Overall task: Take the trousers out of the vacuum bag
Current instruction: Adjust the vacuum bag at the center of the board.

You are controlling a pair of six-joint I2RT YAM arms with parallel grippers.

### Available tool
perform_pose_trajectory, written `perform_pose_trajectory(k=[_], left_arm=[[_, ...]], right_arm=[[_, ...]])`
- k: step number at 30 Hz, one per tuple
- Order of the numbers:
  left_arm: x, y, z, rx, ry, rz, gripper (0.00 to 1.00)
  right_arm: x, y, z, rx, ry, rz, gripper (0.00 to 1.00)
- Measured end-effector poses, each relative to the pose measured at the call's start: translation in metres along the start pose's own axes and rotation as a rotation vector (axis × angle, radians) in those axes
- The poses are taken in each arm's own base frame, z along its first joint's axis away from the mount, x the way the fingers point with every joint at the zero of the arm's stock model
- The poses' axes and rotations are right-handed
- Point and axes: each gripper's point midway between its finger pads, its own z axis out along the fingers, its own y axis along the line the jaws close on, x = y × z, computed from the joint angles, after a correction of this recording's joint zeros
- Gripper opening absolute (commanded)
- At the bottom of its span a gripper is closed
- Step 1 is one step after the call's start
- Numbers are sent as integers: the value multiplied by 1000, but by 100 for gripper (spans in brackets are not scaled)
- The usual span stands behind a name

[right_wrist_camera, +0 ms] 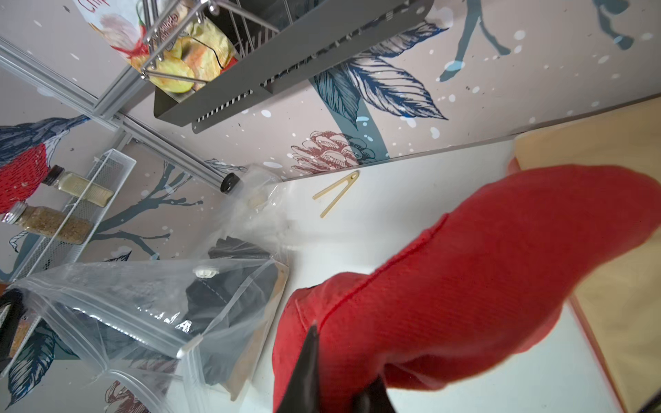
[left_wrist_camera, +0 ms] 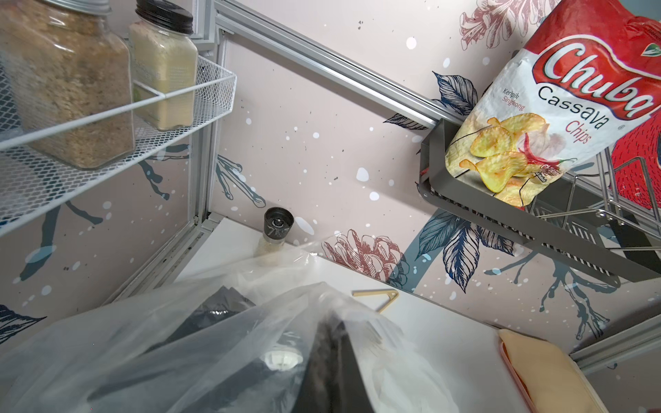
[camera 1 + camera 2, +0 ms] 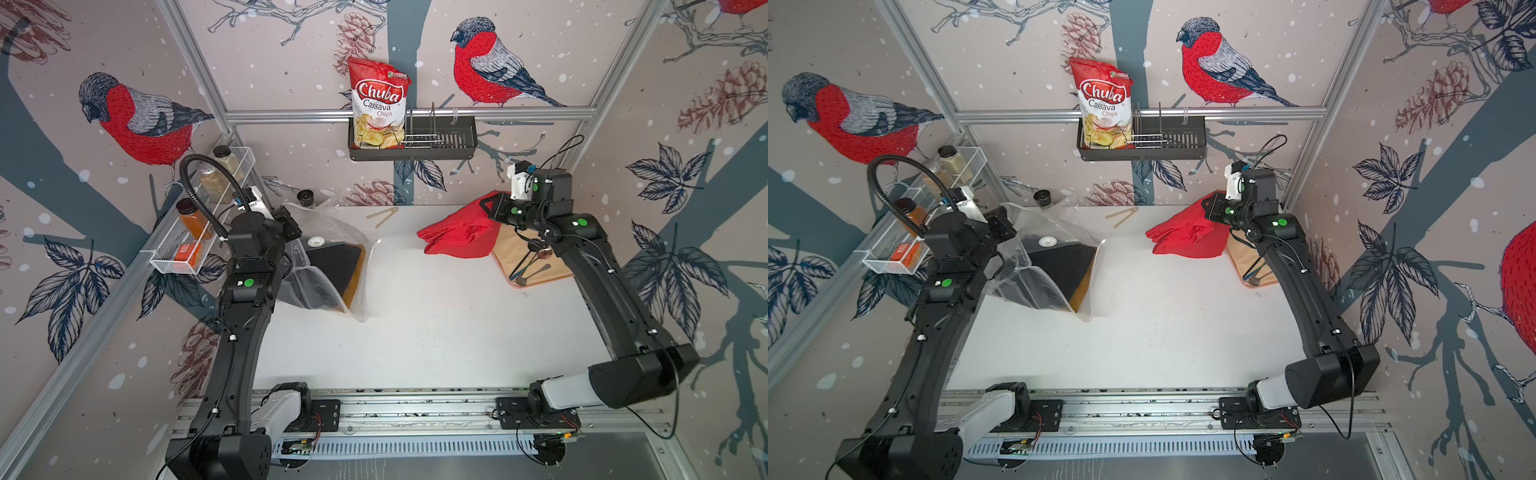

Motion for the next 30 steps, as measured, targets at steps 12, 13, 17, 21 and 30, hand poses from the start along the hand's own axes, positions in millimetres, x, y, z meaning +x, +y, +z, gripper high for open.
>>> perform_pose_trajectory(k=[12, 13, 17, 21, 30], left_arm=[[17, -5, -2, 58, 35, -22, 0], [17, -7, -2, 65, 36, -29, 0], [22, -9, -1, 85, 43, -34, 0], [26, -12, 1, 112, 50, -35, 0], [36, -27, 3, 159, 74, -20, 0]], right_arm=[[-58, 44, 57, -120, -76, -132, 0], [-52, 46, 60, -125, -67, -144, 0], [-2, 35, 69, -116, -4, -141, 0], [91, -13, 68, -24, 127, -63, 0], [172, -91, 33, 207, 156, 96, 0]])
